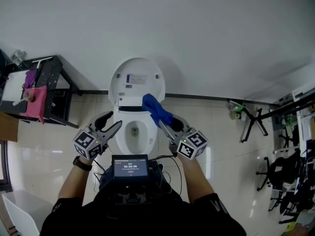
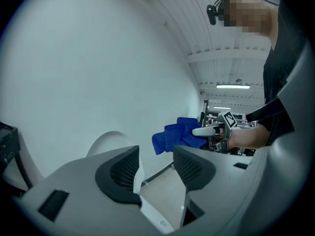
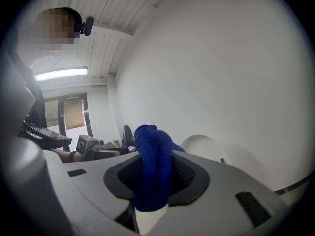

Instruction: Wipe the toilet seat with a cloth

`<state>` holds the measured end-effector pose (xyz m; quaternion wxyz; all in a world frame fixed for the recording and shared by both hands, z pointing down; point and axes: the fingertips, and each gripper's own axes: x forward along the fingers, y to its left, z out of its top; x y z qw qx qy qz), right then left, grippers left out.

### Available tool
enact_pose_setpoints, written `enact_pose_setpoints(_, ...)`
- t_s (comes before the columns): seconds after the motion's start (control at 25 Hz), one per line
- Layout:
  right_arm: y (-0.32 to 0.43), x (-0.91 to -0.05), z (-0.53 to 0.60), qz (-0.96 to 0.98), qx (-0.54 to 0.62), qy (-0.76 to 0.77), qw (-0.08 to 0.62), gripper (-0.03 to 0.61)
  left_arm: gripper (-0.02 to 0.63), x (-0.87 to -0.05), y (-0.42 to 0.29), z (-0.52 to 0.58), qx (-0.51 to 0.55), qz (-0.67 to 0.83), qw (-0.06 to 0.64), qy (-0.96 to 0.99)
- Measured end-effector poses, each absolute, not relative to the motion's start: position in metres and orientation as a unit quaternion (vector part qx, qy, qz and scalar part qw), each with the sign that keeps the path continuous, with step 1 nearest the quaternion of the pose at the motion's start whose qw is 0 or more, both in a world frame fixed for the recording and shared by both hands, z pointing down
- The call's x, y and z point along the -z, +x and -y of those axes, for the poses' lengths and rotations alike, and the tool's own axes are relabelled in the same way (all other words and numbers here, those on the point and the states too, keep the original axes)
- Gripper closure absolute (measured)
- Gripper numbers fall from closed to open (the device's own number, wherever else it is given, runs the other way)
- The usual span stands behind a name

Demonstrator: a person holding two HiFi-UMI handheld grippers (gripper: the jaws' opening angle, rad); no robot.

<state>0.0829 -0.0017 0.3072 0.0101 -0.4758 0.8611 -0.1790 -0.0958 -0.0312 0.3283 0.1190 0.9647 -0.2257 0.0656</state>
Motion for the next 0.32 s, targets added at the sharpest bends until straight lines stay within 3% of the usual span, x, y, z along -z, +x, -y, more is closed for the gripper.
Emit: enact_pose_setpoints(0.32, 0.0781, -0.2994, -0.0025, -0.868, 0.163, -0.469, 0.008, 0.454, 0.402, -0.3203, -0.1001, 0.03, -0.051, 0.239, 0.117, 0.963)
